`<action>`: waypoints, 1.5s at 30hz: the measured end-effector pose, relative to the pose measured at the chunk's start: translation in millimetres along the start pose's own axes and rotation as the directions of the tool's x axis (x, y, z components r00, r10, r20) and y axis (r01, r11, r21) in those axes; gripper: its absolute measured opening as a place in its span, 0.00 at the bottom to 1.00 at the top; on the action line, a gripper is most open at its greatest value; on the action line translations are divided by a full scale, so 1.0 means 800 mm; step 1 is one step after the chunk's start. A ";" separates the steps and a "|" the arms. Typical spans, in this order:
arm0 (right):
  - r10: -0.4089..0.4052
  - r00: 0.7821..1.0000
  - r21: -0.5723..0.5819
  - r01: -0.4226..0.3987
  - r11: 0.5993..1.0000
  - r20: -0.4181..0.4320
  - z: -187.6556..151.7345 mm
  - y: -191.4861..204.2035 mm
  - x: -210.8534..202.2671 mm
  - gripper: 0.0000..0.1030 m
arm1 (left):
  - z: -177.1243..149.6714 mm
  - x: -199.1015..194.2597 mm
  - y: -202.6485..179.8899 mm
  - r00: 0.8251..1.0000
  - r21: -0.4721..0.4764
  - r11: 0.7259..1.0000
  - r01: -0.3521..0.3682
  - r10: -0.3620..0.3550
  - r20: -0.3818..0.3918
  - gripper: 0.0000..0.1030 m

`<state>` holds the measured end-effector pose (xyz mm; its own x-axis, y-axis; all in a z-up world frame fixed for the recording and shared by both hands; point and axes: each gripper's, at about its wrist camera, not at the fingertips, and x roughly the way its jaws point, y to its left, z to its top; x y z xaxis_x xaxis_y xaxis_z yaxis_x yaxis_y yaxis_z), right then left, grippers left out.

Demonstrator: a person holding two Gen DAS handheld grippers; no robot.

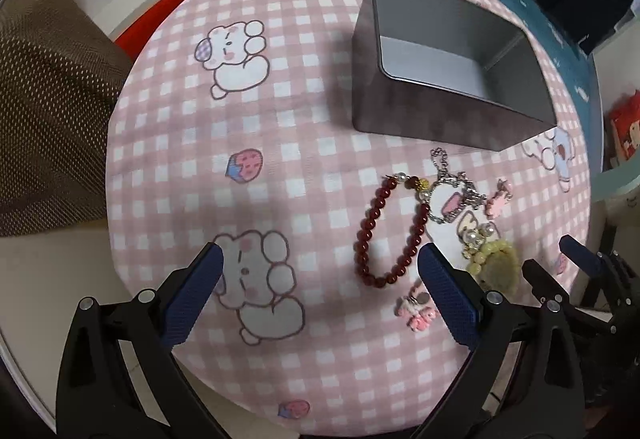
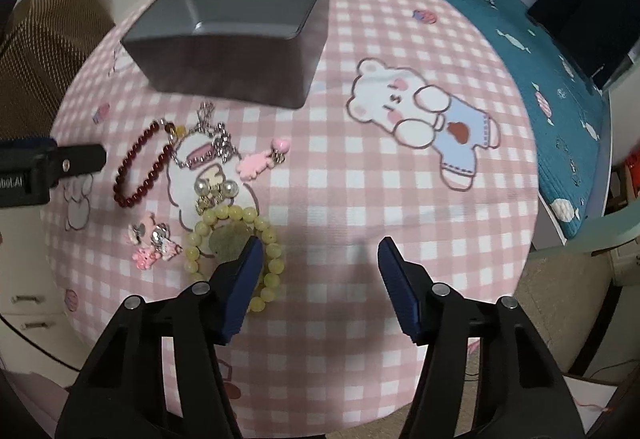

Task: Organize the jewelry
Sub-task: 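Lower the right gripper onto the yellow-green bracelet while the left gripper grasps the dark red bracelet, then carry both bracelets into the grey metal tray with both grippers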

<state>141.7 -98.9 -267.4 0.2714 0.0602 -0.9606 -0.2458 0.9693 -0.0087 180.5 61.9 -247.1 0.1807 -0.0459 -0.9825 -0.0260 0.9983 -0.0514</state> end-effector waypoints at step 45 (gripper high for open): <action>0.123 0.973 -0.038 -0.118 0.992 0.195 0.027 0.012 -0.078 0.08 | 0.018 -0.075 0.014 0.979 0.062 0.983 0.175 -0.180 0.096 0.08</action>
<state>142.0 -88.1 -201.2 0.4154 0.2245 -0.8815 -0.3116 0.9456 0.0939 183.5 76.6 -185.8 0.2758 -0.2212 -0.9354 0.0671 0.9752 -0.2108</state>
